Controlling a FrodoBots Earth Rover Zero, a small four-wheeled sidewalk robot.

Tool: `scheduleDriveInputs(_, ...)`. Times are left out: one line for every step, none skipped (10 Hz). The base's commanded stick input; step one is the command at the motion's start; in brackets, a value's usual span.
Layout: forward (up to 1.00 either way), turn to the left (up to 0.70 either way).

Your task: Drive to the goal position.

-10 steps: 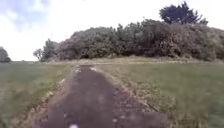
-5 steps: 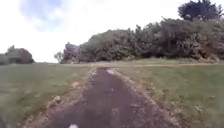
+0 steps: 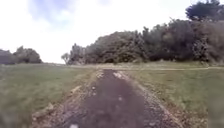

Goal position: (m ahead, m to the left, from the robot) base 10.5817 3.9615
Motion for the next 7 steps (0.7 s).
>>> scheduleDriveInputs(0.85, 0.00)
scheduleDriveInputs(0.85, 0.00)
scheduleDriveInputs(0.85, 0.00)
scheduleDriveInputs(0.85, 0.00)
scheduleDriveInputs(0.85, 0.00)
scheduleDriveInputs(0.85, 0.00)
scheduleDriveInputs(0.85, 0.00)
